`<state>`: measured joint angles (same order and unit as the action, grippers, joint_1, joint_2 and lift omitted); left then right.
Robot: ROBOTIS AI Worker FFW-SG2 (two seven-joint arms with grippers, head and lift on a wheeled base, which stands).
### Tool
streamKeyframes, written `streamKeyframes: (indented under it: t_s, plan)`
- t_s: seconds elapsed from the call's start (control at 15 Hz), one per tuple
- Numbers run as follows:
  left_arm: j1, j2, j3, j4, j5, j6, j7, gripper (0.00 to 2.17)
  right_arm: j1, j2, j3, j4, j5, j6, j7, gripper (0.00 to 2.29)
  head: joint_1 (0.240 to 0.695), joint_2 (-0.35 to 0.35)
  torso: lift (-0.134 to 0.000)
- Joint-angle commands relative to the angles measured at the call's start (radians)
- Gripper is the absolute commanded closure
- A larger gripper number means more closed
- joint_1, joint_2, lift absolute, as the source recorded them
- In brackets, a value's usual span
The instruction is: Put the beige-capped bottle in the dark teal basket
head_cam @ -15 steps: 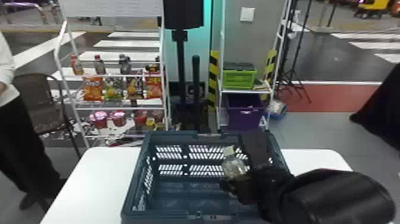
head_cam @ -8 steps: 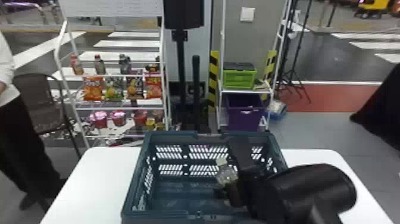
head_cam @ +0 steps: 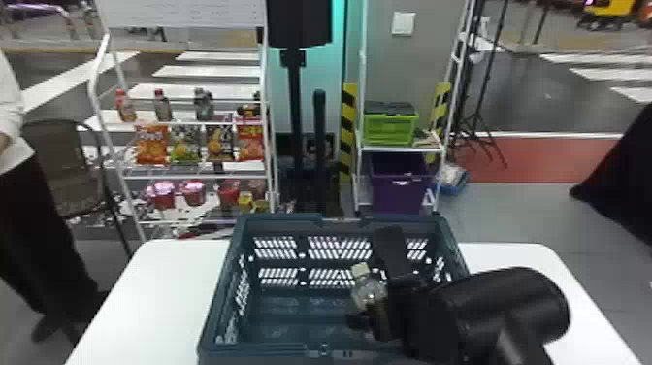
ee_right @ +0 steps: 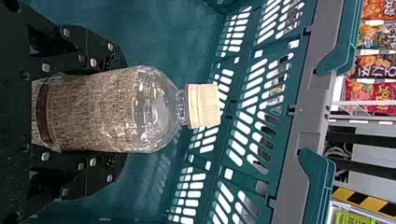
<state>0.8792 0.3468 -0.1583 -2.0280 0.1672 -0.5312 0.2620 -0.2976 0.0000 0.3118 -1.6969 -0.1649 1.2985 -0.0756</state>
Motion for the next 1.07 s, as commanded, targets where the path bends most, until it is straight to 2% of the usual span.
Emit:
streamKeyframes:
  t_s: [0.0,0.07,0.47,0.67,0.73,1.0]
  plan:
    - [0.0,0.0,0.0,-0.001,0.0,0.0,0.0,0.15,0.0,0.001,-0.003,-0.003,-0.022,0.002,-0.016,0.0,0.499,0.0,0.0]
    - [0.0,0.001,0.0,-0.001,0.0,0.0,0.0,0.15,0.0,0.001,-0.002,-0.004,-0.025,0.002,-0.032,0.0,0.499,0.0,0.0]
    - [0.004,0.001,0.0,-0.008,0.0,0.0,0.0,0.15,0.017,0.001,-0.007,-0.033,-0.025,-0.029,-0.032,0.01,0.499,0.0,0.0]
    - [0.007,0.001,0.0,-0.009,0.0,-0.006,0.0,0.15,0.055,0.001,-0.011,-0.132,-0.025,-0.041,-0.03,0.01,0.499,0.0,0.0]
    - [0.007,0.001,0.0,-0.009,0.0,-0.009,0.0,0.15,0.078,-0.008,-0.007,-0.178,-0.024,-0.075,-0.03,0.01,0.499,0.0,0.0]
    - [0.006,0.001,0.0,-0.011,0.0,-0.006,0.0,0.15,0.222,-0.075,-0.013,-0.322,-0.012,-0.25,-0.029,0.01,0.499,0.0,0.0]
